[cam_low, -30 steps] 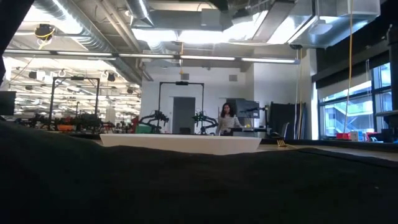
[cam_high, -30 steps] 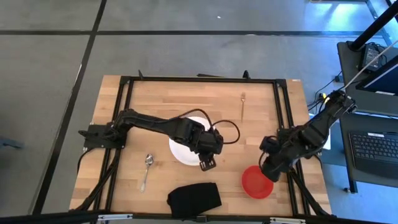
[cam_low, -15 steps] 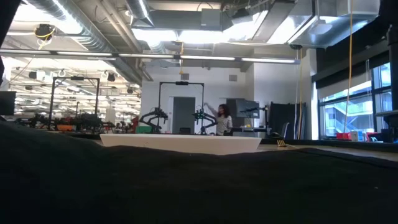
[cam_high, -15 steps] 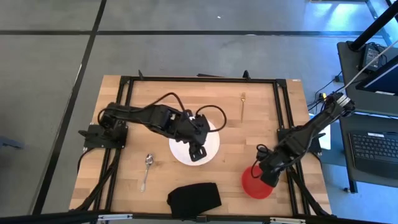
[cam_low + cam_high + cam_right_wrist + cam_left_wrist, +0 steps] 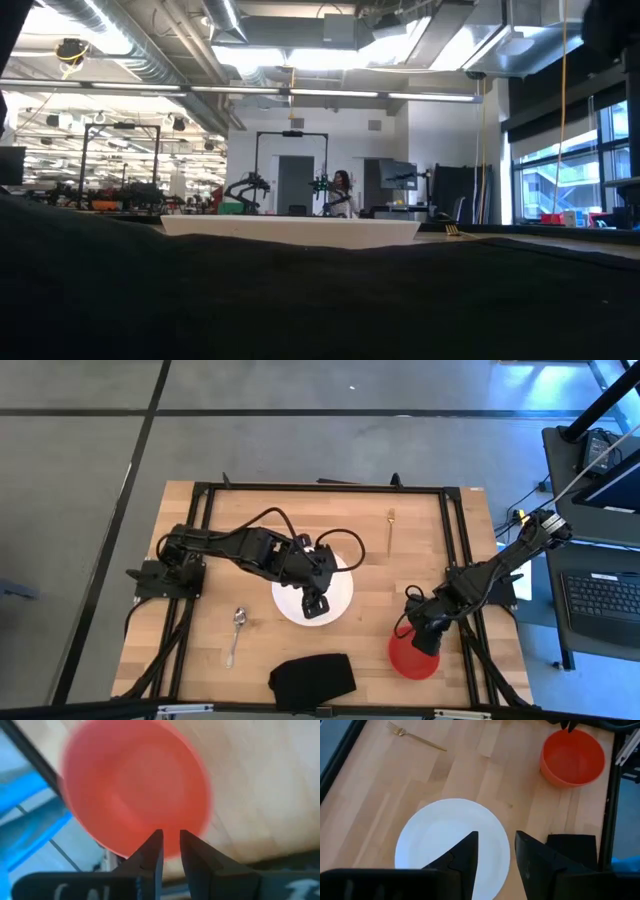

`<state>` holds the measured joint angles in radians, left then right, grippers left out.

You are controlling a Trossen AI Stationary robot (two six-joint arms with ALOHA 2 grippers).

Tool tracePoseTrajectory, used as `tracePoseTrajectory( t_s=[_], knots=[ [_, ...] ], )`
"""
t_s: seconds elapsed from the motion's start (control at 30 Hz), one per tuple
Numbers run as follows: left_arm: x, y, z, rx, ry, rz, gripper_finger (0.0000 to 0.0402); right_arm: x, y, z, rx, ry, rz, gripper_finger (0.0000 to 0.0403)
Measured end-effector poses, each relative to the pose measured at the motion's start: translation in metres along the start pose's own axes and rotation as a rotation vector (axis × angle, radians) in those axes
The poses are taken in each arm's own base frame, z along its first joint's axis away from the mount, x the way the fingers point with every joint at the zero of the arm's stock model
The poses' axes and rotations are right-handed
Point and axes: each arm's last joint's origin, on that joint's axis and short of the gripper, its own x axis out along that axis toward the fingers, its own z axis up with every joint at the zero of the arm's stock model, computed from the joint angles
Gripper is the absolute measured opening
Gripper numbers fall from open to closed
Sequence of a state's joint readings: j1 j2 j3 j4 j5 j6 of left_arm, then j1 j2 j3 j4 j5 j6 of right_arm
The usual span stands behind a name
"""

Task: Set table place
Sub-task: Put the red bowl on the white plate

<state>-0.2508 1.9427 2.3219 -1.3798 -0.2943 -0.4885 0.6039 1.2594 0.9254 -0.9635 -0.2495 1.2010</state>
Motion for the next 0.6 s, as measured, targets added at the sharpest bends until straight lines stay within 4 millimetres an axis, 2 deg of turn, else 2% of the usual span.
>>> tracePoseTrajectory(
  t_s=[0.33, 0.6],
  knots=[
    [0.0, 0.0, 0.0, 0.051, -0.004, -0.002, 0.0122, -0.006, 0.006, 0.001, -0.01, -0.031, 0.026, 0.0067],
    [0.0, 0.0, 0.0, 0.052, -0.004, -0.001, 0.0122, -0.008, 0.017, 0.008, -0.054, -0.086, 0.147, 0.0067]
  ],
)
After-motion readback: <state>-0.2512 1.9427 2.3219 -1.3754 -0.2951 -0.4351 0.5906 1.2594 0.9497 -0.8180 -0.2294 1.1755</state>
